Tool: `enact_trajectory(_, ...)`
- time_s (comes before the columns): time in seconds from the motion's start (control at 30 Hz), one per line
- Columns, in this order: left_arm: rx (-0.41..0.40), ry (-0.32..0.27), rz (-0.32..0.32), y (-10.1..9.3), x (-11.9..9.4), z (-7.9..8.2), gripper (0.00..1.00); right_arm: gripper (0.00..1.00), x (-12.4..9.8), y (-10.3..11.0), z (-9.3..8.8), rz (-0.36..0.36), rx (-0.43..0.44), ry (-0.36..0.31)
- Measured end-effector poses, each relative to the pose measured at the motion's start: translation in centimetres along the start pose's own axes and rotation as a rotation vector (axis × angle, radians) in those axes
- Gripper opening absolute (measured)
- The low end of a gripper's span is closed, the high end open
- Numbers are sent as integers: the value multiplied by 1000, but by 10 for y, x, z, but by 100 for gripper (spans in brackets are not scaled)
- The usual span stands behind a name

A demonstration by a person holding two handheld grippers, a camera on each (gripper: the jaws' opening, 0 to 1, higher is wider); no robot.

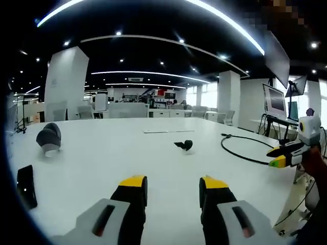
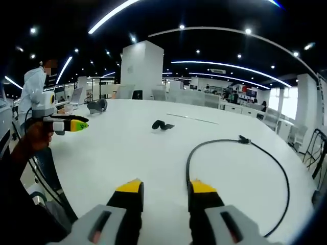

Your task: Find the charging cable on the desk, coil it up and secure with Velcro.

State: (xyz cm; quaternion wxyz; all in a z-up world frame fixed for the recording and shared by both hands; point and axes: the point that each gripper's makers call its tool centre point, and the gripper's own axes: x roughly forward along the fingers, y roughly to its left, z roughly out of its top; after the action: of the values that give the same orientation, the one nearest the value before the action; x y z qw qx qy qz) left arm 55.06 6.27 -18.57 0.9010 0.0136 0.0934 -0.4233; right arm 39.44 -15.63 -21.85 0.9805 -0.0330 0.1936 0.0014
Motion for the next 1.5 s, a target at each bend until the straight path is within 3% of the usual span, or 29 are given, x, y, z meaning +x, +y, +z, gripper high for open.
enact_trajectory(0.63,-5,36,8,-1,7,-8,40,35,2,-9,-4,-16,40,12)
enact_trajectory(0.97,-21,34,10,1,9,-7,40,36,5,-11,-4,-22,51,21)
enact_trajectory(1.17,-11,-1,-13,-4,8,3,38,36,5,-13,-3,-28,58,21)
enact_trajectory(1.5,-16,18,-11,-5,10,-1,38,36,2,-14,-4,-37,57,16)
